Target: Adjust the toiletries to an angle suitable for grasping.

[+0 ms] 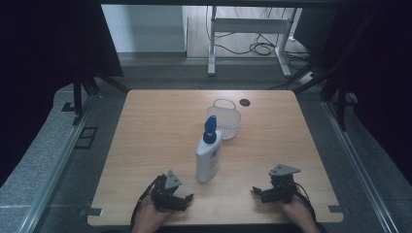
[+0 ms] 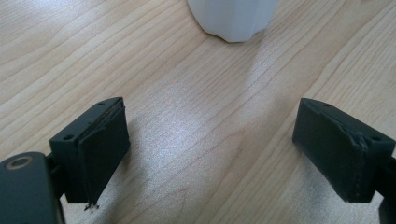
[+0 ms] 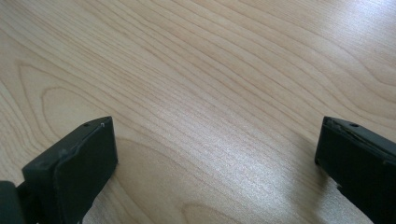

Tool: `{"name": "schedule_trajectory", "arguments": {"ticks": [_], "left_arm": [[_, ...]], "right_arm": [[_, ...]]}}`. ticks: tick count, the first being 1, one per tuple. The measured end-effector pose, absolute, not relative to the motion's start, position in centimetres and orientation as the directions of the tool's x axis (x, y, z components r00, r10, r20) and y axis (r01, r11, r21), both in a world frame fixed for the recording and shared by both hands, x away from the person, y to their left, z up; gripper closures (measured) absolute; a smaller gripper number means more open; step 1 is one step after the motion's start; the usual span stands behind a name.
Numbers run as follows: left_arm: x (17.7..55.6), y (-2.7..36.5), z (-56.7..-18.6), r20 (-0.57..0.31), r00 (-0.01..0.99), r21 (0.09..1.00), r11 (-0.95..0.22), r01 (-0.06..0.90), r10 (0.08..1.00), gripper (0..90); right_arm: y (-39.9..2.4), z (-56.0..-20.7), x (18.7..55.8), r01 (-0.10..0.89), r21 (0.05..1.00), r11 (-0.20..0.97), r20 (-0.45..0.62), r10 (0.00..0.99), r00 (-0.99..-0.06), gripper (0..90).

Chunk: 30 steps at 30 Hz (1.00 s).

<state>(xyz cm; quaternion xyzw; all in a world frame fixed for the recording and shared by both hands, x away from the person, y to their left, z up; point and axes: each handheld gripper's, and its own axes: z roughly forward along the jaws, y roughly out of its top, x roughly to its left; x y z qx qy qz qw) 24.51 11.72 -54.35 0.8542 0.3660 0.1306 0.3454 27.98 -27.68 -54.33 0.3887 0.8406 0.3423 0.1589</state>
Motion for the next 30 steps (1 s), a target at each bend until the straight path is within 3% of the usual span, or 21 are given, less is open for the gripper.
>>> {"name": "schedule_trajectory", "arguments": {"ticks": [30], "left_arm": [[24.9, 11.62, -54.36, -0.03, 0.702, 0.687, -0.496, 0.532, 0.711, 10.4]], "right_arm": [[-28.02, -54.33, 28.07, 0.527, 0.699, 0.483, 0.0, 0.737, -0.676, 0.0]]}}
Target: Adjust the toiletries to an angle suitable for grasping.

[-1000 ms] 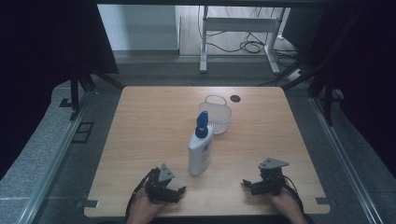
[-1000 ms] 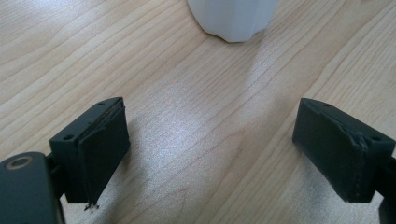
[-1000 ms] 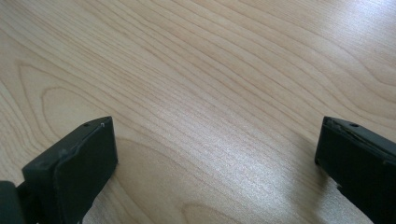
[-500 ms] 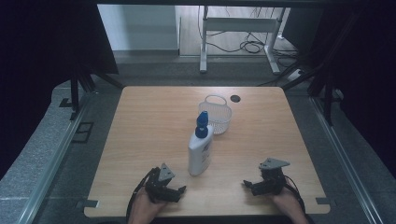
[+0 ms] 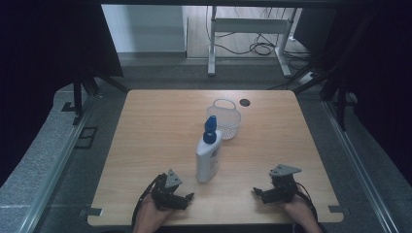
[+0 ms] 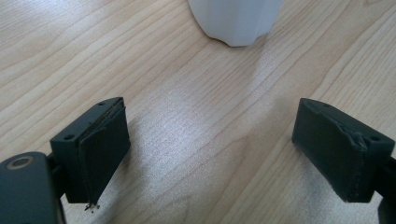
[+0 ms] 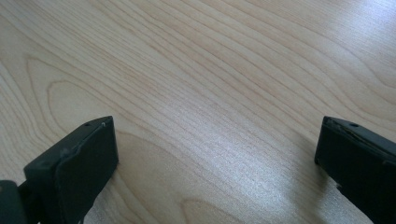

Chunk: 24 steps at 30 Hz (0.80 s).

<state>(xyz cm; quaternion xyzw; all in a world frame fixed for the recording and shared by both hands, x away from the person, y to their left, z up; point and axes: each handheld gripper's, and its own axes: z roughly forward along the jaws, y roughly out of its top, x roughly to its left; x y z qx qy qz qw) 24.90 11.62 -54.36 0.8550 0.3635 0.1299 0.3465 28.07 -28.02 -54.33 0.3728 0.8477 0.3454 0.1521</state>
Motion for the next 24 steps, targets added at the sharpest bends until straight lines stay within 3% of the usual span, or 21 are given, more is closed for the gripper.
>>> {"name": "schedule_trajectory", "arguments": {"ticks": [16, 24], "left_arm": [[25.1, 11.3, -53.8, -0.013, 0.703, 0.658, -0.523, 0.541, 0.711, 13.9], [25.3, 12.0, -53.2, -0.031, 0.682, 0.676, -0.487, 0.553, 0.731, 26.5]], "right_arm": [[-28.0, -54.3, 28.1, 0.527, 0.699, 0.483, 0.0, 0.737, -0.676, 0.0], [-28.0, -54.3, 28.1, 0.527, 0.699, 0.484, -0.001, 0.737, -0.676, 0.0]]}}
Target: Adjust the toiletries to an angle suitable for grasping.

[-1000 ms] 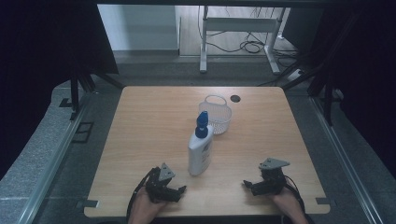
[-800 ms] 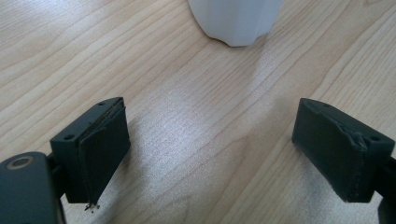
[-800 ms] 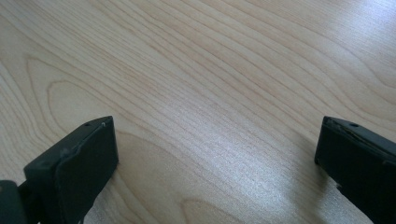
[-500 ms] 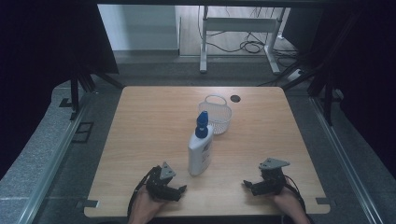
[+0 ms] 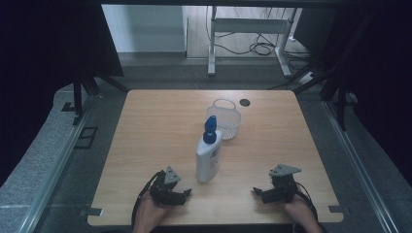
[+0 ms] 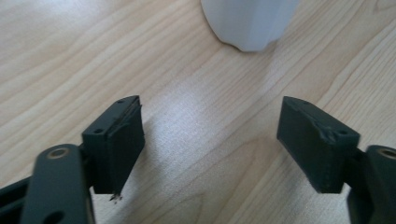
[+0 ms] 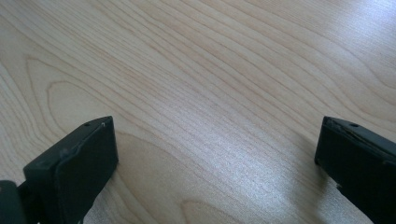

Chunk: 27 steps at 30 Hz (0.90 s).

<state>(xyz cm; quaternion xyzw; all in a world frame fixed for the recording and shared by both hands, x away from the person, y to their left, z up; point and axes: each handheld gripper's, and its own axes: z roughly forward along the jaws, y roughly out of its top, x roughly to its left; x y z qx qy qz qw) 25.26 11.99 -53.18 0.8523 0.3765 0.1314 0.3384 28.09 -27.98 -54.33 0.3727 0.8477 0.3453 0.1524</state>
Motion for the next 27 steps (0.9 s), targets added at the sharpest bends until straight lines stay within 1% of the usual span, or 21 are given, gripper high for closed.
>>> {"name": "schedule_trajectory", "arguments": {"ticks": [8, 11, 12, 17, 18, 20, 23, 26, 27], "left_arm": [[25.3, 11.9, -52.5, -0.022, 0.701, 0.694, -0.493, 0.524, 0.713, 35.4], [25.4, 12.0, -52.3, -0.036, 0.702, 0.71, -0.476, 0.52, 0.712, 40.8], [25.4, 12.0, -52.3, -0.043, 0.703, 0.713, -0.471, 0.519, 0.71, 40.8], [25.6, 12.1, -52.0, -0.058, 0.709, 0.725, -0.458, 0.514, 0.703, 48.9], [25.6, 12.2, -52.0, -0.063, 0.709, 0.728, -0.454, 0.514, 0.702, 48.9], [25.8, 12.2, -51.9, -0.076, 0.711, 0.733, -0.444, 0.515, 0.699, 51.9], [26.0, 12.3, -51.9, -0.089, 0.708, 0.734, -0.434, 0.522, 0.701, 56.7], [26.3, 12.3, -51.9, -0.104, 0.703, 0.73, -0.426, 0.534, 0.703, 58.8], [26.4, 12.3, -52.0, -0.106, 0.703, 0.729, -0.426, 0.536, 0.703, 61.5]], "right_arm": [[-28.0, -54.3, 28.1, 0.527, 0.699, 0.483, -0.001, 0.737, -0.676, 0.0], [-28.0, -54.3, 28.1, 0.527, 0.699, 0.483, -0.001, 0.737, -0.676, 0.0], [-28.0, -54.3, 28.1, 0.527, 0.699, 0.483, -0.001, 0.737, -0.676, 0.0], [-28.0, -54.3, 28.1, 0.528, 0.698, 0.483, 0.0, 0.738, -0.675, 0.0], [-27.9, -54.3, 28.1, 0.528, 0.698, 0.483, 0.0, 0.738, -0.675, 0.0], [-27.9, -54.3, 28.1, 0.528, 0.698, 0.483, 0.0, 0.738, -0.675, 0.0], [-27.9, -54.3, 28.1, 0.528, 0.698, 0.483, -0.001, 0.738, -0.675, 0.0], [-27.9, -54.3, 28.1, 0.528, 0.698, 0.483, -0.001, 0.738, -0.674, 0.0], [-27.9, -54.3, 28.1, 0.529, 0.698, 0.483, -0.001, 0.739, -0.673, 0.0]]}}
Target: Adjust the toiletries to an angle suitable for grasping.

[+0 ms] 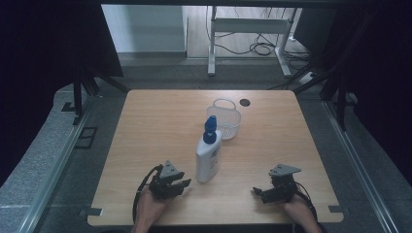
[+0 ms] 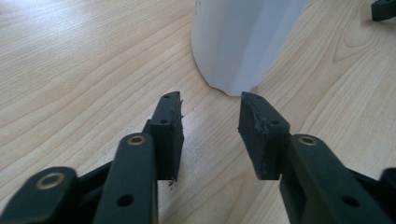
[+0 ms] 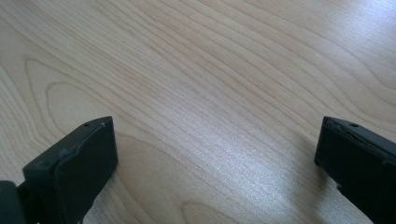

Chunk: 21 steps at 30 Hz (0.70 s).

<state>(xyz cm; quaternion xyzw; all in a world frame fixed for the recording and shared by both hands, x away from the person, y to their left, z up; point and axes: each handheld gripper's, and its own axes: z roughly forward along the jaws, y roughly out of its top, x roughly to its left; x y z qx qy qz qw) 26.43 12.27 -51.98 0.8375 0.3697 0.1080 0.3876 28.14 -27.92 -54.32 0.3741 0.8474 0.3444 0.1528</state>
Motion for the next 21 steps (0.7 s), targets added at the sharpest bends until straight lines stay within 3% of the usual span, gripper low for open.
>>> {"name": "schedule_trajectory", "arguments": {"ticks": [3, 13, 21], "left_arm": [[26.8, 12.1, -52.1, -0.106, 0.702, 0.726, -0.428, 0.539, 0.704, 64.6], [28.4, 11.2, -52.5, -0.073, 0.708, 0.713, -0.46, 0.53, 0.702, 88.0], [29.6, 10.7, -53.1, -0.085, 0.701, 0.717, -0.445, 0.537, 0.708, 89.2]], "right_arm": [[-27.9, -54.3, 28.2, 0.529, 0.698, 0.483, -0.001, 0.74, -0.673, 0.0], [-27.9, -54.3, 28.2, 0.531, 0.698, 0.48, 0.0, 0.742, -0.671, 0.0], [-27.8, -54.3, 28.2, 0.532, 0.698, 0.48, 0.001, 0.742, -0.67, 0.0]]}}
